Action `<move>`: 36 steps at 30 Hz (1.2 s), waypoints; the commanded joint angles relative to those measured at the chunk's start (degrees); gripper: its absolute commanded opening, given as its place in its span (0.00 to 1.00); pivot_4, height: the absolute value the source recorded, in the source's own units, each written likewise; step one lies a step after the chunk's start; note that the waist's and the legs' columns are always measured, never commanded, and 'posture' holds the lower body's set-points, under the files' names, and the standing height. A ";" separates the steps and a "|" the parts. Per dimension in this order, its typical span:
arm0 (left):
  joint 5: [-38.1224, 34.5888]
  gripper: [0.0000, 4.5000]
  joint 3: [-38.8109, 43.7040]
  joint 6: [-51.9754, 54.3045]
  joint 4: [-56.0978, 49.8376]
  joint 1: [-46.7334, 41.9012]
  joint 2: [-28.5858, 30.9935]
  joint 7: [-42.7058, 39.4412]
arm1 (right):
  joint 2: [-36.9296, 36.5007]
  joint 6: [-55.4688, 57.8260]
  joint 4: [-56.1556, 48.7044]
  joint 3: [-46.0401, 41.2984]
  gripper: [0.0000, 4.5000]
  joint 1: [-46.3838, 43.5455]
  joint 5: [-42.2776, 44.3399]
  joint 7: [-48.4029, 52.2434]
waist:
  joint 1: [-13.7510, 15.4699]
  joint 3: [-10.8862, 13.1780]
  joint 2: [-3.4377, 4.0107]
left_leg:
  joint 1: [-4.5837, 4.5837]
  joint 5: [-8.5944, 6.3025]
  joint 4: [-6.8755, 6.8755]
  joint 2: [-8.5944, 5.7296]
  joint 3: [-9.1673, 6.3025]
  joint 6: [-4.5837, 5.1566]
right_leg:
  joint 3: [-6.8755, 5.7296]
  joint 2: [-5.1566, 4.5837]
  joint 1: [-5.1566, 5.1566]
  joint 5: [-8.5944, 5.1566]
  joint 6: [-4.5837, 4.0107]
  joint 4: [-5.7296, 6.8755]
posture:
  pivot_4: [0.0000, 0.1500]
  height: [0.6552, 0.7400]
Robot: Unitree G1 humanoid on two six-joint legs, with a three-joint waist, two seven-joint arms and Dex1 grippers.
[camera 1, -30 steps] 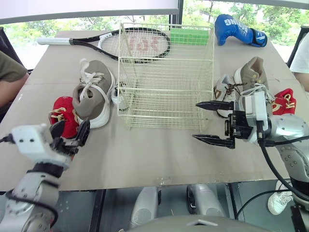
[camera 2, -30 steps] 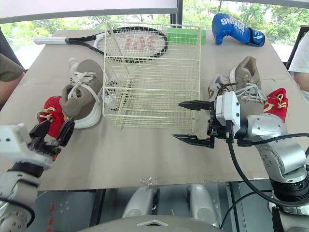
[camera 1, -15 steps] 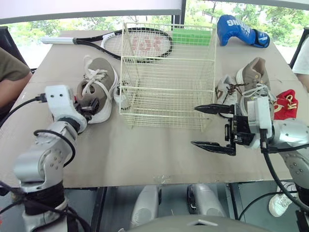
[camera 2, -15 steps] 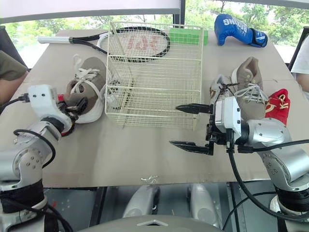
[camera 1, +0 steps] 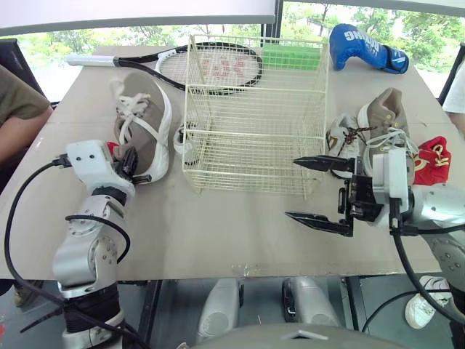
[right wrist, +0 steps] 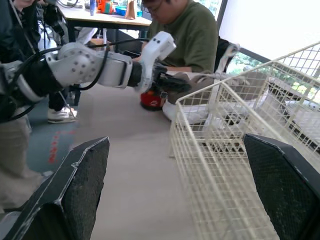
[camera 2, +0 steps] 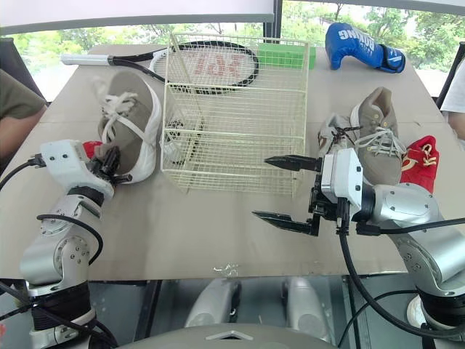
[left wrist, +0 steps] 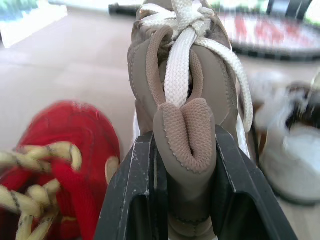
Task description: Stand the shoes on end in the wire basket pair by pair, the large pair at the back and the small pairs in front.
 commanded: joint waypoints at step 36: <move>0.09 0.15 -24.11 -72.11 41.77 -53.33 21.41 -82.82 | -3.64 14.56 53.74 30.96 0.37 -71.30 -27.52 40.27 | -2.12 0.60 0.74 | -1.65 0.02 0.71 -0.08 -0.22 -0.01 | -0.76 -0.16 -1.03 0.02 0.13 0.13 | 1.00 1.00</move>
